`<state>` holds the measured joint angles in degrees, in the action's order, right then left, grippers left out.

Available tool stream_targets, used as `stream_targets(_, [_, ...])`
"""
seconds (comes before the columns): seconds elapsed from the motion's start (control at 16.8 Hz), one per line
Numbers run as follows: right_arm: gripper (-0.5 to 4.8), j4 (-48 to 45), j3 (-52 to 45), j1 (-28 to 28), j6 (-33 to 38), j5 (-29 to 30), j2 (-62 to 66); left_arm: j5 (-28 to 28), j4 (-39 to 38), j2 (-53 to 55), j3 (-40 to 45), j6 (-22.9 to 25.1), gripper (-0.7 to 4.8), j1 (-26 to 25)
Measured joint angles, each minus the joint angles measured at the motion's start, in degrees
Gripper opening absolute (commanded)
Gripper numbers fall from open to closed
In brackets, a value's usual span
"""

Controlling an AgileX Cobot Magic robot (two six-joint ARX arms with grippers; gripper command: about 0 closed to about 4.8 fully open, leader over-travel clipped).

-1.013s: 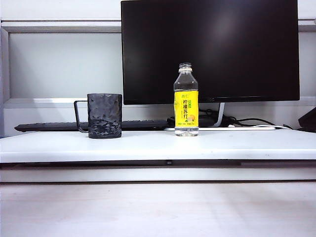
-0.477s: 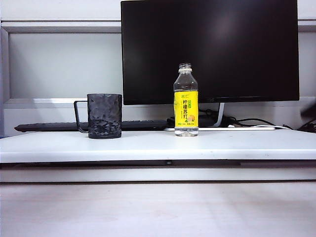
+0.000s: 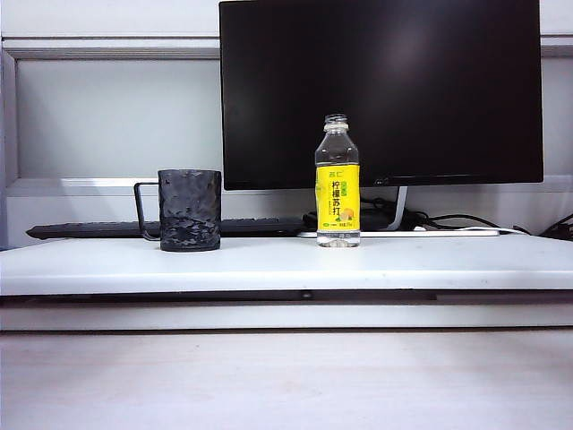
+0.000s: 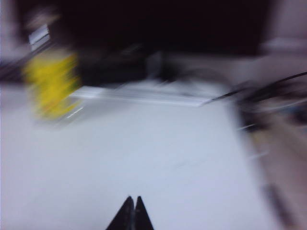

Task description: Carefully pick up the bottle and pour some water from the bottle into the cup.

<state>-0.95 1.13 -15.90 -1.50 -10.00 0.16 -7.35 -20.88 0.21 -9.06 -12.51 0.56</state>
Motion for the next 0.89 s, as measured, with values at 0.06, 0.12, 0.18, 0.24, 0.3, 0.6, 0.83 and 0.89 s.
stream_targets(0.06, [0.09, -0.83, 0.04, 1.79, -0.02, -0.2, 0.13, -0.17, 0.09, -0.02, 0.2, 0.0, -0.05, -1.09])
stream_targets(0.12, [0.09, -1.44, 0.0, 4.02, 0.0, -0.68, 0.0, -0.15, 0.15, 0.0, 0.7, 0.02, -0.04, -1.79])
stream_targets(0.18, [0.09, -1.44, 0.0, 5.55, 0.0, -0.68, 0.04, -0.2, 0.09, 0.0, 1.25, 0.0, -0.05, -1.84])
stream_targets(0.24, [0.09, -1.49, -0.04, 6.95, 0.0, -0.74, 0.02, -0.22, 0.15, 0.0, 2.08, 0.0, -0.05, -1.79])
stream_targets(0.3, [0.1, -1.77, -0.31, 7.65, 0.0, -0.74, 0.02, -0.22, 0.22, 0.0, 3.21, 0.02, -0.04, -1.57])
stream_targets(0.6, [0.1, 0.46, -0.46, 8.31, 0.0, -0.85, 0.02, -0.22, 1.33, 0.0, 5.38, 0.02, -0.04, -1.6])
stream_targets(0.83, [0.1, 0.96, -0.46, 8.31, 0.0, -0.87, 0.02, -0.22, 1.33, 0.0, 5.38, 0.02, -0.04, -1.6])
stream_targets(0.89, [0.1, 1.66, -0.46, 8.31, 0.0, -0.85, 0.02, -0.22, 1.33, 0.0, 5.38, 0.02, -0.04, -1.6])
